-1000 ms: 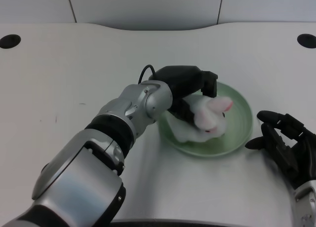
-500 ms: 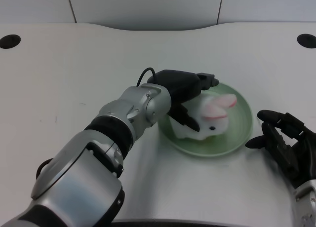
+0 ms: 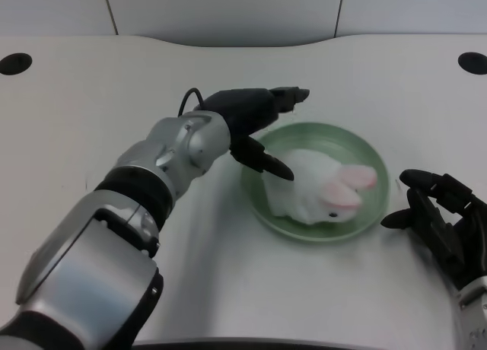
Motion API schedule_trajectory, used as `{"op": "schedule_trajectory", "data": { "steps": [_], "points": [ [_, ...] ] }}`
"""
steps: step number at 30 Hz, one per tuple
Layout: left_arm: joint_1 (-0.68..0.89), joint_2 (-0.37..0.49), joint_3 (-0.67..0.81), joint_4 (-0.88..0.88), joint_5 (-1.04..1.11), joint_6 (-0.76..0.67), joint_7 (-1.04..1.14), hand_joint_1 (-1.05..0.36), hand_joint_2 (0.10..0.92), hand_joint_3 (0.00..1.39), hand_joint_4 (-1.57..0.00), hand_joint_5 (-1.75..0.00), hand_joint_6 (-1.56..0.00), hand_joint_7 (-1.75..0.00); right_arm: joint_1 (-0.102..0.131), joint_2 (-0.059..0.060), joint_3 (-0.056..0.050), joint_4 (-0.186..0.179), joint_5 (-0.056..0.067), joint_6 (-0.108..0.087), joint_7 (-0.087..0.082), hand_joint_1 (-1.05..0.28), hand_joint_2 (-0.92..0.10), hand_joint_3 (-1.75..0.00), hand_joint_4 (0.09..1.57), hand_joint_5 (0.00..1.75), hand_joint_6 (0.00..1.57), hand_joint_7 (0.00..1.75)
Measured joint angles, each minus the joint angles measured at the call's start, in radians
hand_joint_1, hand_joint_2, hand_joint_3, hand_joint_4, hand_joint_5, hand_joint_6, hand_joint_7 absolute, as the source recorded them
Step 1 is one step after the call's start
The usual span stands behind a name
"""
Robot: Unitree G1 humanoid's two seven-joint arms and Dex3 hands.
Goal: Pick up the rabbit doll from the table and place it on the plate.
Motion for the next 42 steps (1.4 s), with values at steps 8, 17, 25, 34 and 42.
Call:
{"op": "schedule_trajectory", "data": {
  "steps": [8, 17, 25, 34, 42],
  "points": [
    [0.028, 0.132, 0.165, -0.058, -0.186, -0.102, -0.172, -0.77, 0.921, 0.21, -0.03, -0.03, -0.08, -0.07, -0.009, -0.006, -0.007, 0.016, 0.005, 0.005, 0.008, -0.24, -0.91, -0.19, 0.95, 1.09, 0.91, 0.58],
    [0.271, 0.208, 0.365, -0.178, -0.417, -0.132, -0.27, -0.68, 0.921, 0.48, -0.01, -1.22, 0.0, -0.57, -0.027, -0.019, -0.002, 0.02, 0.002, 0.009, 0.018, -0.26, -0.92, -0.22, 0.94, 1.11, 0.91, 0.57],
    [0.526, 0.225, 0.495, -0.455, -0.619, -0.039, -0.337, -0.61, 0.921, 0.43, -0.24, -1.32, -0.15, -0.66, -0.037, -0.018, 0.005, 0.021, -0.01, 0.01, 0.009, -0.25, -0.91, -0.26, 0.94, 1.17, 0.93, 0.58],
    [0.893, 0.186, 0.589, -0.732, -0.773, 0.129, -0.325, -0.54, 0.921, 0.45, -0.48, -1.6, -0.43, -0.95, -0.042, -0.019, 0.007, 0.011, -0.009, 0.06, -0.013, -0.22, -0.9, -0.23, 0.91, 1.22, 0.91, 0.57],
    [1.015, 0.12, 0.616, -0.807, -0.804, 0.181, -0.278, -0.53, 0.921, 0.49, -0.4, -1.74, -0.36, -1.09, -0.044, -0.031, 0.012, 0.011, -0.015, 0.061, -0.018, -0.24, -0.9, -0.21, 0.88, 1.24, 0.87, 0.63]
  ]
}}
